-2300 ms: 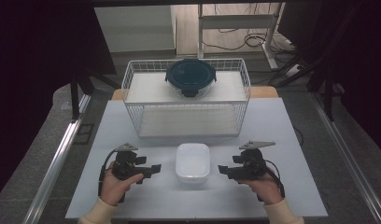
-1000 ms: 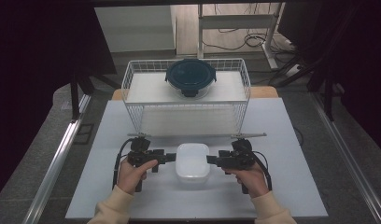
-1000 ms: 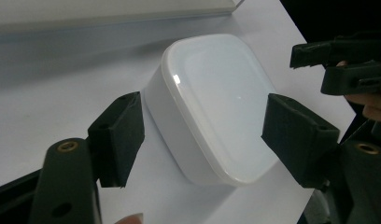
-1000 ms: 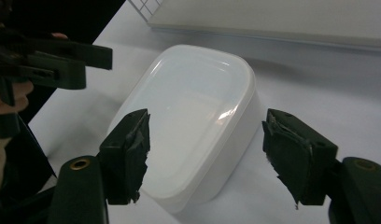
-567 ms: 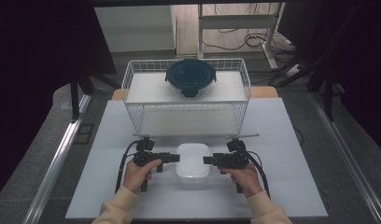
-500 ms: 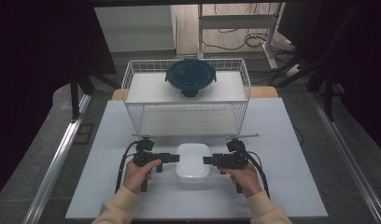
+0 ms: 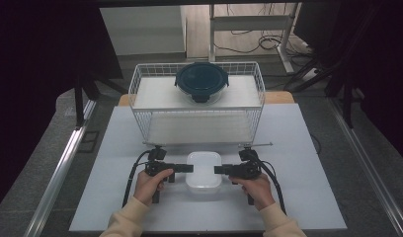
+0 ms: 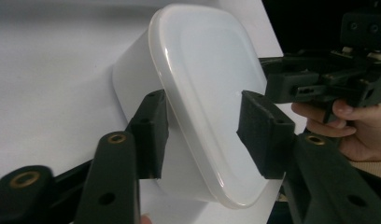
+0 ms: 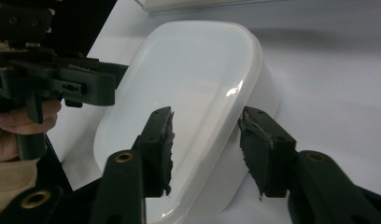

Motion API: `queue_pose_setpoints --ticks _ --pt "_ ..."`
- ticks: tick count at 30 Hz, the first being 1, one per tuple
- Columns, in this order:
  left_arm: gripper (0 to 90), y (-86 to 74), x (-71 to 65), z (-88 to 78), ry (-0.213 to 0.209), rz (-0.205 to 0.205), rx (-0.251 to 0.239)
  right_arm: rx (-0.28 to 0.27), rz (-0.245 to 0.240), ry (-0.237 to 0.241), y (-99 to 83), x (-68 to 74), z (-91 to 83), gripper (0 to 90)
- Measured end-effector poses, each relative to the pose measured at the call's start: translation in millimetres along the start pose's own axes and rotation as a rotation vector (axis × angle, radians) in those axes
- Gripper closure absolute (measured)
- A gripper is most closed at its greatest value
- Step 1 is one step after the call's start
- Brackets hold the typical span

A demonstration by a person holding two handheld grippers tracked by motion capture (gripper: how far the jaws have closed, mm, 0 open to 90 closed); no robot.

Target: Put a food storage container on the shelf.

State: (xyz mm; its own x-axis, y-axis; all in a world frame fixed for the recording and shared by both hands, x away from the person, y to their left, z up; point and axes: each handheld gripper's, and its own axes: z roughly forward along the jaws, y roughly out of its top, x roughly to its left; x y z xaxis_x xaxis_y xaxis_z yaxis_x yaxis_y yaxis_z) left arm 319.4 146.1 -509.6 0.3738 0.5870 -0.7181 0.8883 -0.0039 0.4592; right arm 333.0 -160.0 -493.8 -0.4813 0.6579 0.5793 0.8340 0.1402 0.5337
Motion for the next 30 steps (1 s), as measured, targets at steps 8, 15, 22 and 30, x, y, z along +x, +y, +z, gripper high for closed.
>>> queue_pose_setpoints --ticks 8,15,22,30 --pt "69.6 -3.4 1.0 -8.0 -0.017 -0.010 -0.021 -0.015 0.057 0.048 -2.1 -3.9 -6.6 68.0" --pt "74.6 -6.9 -9.7 -16.1 -0.006 0.033 -0.037 -0.030 0.029 0.056 -5.0 3.0 -16.9 73.7" --pt "79.2 -9.3 -23.5 -22.7 0.020 0.095 -0.058 -0.049 -0.017 0.054 -6.4 7.4 -26.1 78.8" --pt "79.4 -10.2 -31.2 -30.6 0.011 0.123 -0.078 -0.065 -0.057 0.060 -6.0 14.8 -33.2 78.9"
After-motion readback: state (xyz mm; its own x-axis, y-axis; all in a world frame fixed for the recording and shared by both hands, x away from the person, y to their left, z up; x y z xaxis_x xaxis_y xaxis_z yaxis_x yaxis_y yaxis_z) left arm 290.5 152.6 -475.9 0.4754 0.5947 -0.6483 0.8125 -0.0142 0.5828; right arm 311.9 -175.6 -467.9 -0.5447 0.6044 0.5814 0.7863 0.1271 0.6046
